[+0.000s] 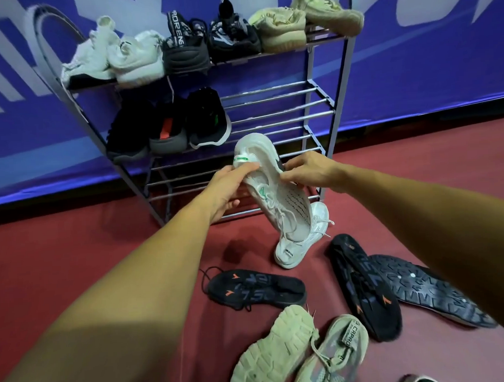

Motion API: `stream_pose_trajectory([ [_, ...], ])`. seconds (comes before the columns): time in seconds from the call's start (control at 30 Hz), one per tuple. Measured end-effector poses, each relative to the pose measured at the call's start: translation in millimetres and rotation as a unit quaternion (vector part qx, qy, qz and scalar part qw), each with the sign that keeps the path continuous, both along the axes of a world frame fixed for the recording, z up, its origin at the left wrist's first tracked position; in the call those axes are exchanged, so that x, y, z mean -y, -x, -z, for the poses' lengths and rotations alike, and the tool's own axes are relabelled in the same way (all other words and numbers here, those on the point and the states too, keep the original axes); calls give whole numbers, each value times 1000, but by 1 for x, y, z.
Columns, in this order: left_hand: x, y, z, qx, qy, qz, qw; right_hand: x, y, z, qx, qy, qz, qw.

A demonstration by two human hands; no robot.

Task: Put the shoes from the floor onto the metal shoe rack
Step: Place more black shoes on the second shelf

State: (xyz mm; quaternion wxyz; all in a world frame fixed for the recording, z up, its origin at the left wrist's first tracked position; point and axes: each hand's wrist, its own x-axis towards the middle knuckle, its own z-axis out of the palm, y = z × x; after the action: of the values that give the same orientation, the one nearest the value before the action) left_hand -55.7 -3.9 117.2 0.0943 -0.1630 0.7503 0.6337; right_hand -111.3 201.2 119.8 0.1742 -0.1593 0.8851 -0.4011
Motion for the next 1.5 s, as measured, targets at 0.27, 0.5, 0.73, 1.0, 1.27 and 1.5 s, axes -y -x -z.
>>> stream_pose_trajectory([
  [0.27, -2, 1, 8, 14, 52, 39, 998, -10, -6, 1, -11, -90, -12, 996],
  [0.5, -8, 11, 17, -19, 122, 14, 992, -19, -11, 9, -8, -179, -55, 982],
  [0.73, -34, 18, 17, 12, 137, 64, 988, -34, -4, 12, 11, -141, -26, 990],
  [1.0, -81, 30, 32, 34, 212, 208, 954, -87, -16, 34, 78, -238, -35, 967],
  [1.27, -169, 46, 56, 6, 291, 355, 889, -159, -28, 61, 135, -327, -38, 935],
  [1.5, -238, 52, 95, 7, 376, 448, 811, -221, -36, 100, 191, -357, -28, 914],
])
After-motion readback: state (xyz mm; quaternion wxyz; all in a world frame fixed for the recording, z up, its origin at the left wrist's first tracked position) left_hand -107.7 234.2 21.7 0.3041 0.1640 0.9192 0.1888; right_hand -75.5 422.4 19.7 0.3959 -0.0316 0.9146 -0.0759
